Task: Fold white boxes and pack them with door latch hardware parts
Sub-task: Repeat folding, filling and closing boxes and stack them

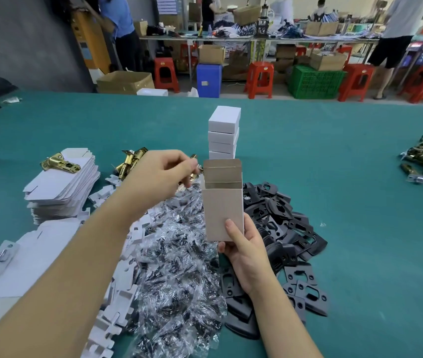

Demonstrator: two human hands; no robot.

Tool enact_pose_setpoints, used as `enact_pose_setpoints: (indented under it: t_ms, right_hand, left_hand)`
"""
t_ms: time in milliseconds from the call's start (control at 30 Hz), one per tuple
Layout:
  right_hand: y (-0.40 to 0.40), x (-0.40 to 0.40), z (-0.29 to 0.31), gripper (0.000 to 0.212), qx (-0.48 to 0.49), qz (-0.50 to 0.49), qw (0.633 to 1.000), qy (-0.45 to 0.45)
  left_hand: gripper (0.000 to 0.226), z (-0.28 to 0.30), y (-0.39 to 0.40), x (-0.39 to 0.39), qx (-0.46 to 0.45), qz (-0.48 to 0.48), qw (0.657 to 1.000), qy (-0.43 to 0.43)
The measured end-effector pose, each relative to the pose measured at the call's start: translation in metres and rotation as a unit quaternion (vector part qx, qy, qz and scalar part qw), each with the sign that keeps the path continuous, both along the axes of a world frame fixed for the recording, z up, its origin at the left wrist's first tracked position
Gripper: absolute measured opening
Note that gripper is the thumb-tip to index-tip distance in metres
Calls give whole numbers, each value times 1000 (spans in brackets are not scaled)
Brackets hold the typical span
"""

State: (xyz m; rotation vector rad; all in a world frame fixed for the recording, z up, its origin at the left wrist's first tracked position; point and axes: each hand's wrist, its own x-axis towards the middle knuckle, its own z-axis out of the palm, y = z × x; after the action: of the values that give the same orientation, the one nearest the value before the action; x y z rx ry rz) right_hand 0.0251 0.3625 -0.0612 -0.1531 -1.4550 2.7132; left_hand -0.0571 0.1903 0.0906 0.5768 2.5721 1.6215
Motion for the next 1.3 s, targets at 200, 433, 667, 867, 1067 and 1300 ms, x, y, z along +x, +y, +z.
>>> enact_pose_setpoints:
  t_ms: [200, 433, 667, 867, 1067, 1300]
  right_hand:
    - [-1, -3, -1, 47, -19, -17, 1000, -12]
    - [-1, -2, -2, 59, -5, 0, 1000, -11]
    - [-1, -1, 1, 50, -2, 0, 1000, -18]
    - [-2, -1, 1, 59, 2, -2, 1000, -14]
    - [-2, -1, 1, 57, 9, -2, 1000, -11]
    - [-3, 1, 2, 43, 28, -6, 999, -26]
  left_hand:
    - [7, -41, -51, -5, -446, -122, 884, -65]
    - [38, -70, -69, 5, -545, -87, 829, -91]
    - [14, -71, -62, 8, -500, -47, 862, -70]
    - [13, -71, -62, 8, -442, -24, 896, -32]
    - [18, -51, -68, 2, -290, 30, 956, 38]
    - [22, -21, -56, 11, -175, 45, 973, 143]
